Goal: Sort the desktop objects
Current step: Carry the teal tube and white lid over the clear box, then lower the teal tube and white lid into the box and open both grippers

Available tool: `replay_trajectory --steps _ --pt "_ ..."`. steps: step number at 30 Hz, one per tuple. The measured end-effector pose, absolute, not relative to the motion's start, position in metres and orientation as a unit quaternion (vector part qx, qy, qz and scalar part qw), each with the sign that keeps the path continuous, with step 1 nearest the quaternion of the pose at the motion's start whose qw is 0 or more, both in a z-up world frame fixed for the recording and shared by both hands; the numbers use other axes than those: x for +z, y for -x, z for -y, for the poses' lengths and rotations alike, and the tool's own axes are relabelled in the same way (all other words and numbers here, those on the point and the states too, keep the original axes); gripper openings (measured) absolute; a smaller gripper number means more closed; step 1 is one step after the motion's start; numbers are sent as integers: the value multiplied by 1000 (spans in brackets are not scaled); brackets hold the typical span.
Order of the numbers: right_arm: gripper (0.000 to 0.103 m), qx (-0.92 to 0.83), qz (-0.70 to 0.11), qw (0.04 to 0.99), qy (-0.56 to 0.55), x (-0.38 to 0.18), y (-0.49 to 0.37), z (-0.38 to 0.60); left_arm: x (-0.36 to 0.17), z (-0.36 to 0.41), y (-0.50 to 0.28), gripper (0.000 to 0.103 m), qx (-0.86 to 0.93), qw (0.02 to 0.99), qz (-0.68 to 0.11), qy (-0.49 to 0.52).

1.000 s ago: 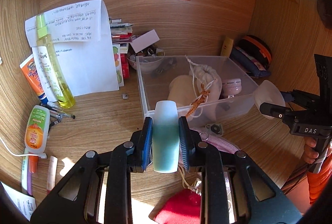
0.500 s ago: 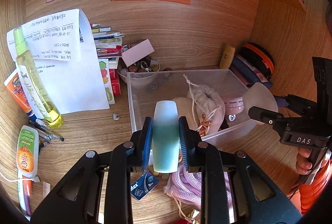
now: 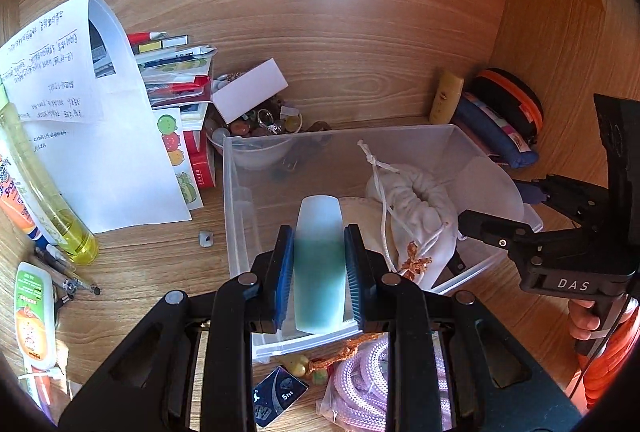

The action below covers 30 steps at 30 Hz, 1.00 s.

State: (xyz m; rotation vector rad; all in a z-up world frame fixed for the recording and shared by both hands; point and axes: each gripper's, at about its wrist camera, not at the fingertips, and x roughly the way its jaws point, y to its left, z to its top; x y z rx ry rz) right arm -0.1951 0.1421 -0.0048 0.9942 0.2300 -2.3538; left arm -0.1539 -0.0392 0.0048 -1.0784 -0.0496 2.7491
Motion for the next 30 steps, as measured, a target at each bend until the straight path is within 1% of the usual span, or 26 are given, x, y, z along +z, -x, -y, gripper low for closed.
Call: replay_trajectory --steps 14,24,26,28,30 --pt "63 -886 -135 268 -353 -9 197 -124 -8 43 161 25 914 111 34 388" --pt "63 -875 -143 285 -364 -8 195 -114 -3 44 156 25 914 119 43 386" --pt "63 -876 -147 282 -362 -7 193 -114 -2 43 155 33 914 126 42 384" --pt "63 -877 -149 280 -361 -6 192 -115 0 40 152 39 915 132 41 380" --pt "63 -878 -147 281 -360 -5 190 -116 3 38 149 40 917 133 37 374"
